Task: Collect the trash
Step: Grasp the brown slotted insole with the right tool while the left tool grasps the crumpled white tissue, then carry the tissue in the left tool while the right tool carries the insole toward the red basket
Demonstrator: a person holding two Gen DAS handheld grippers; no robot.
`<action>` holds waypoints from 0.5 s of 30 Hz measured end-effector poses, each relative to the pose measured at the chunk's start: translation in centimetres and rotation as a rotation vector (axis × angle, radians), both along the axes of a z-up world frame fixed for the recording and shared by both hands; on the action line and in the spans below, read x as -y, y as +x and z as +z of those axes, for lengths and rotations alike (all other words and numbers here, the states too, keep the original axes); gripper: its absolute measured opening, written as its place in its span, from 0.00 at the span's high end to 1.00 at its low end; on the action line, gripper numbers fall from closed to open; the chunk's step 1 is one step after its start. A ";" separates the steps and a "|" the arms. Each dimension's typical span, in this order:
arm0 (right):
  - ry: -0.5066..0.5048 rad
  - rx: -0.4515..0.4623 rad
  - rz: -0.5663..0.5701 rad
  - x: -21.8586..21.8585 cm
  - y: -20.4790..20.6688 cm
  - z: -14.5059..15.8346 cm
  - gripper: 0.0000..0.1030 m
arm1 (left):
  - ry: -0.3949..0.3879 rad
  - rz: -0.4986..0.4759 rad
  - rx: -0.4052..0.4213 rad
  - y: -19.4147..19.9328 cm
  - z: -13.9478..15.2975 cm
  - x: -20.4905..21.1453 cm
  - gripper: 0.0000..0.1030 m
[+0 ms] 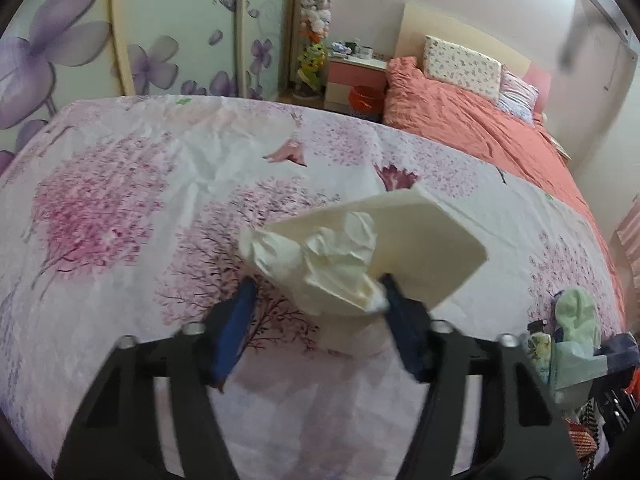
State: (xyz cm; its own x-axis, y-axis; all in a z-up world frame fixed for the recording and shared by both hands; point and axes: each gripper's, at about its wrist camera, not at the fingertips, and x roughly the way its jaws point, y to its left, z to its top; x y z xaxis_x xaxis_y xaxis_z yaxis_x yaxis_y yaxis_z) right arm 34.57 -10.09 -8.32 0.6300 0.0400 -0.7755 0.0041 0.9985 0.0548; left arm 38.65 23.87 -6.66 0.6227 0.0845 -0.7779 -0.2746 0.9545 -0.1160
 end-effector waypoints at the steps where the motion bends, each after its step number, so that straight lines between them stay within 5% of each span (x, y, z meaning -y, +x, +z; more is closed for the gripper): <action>1: -0.020 0.001 0.004 -0.3 0.0 0.0 0.66 | -0.007 -0.010 0.003 0.1 0.0 0.0 0.57; 15: 0.034 0.033 0.004 0.8 -1.7 0.4 0.68 | 0.057 -0.088 0.068 -3.1 1.1 0.7 0.64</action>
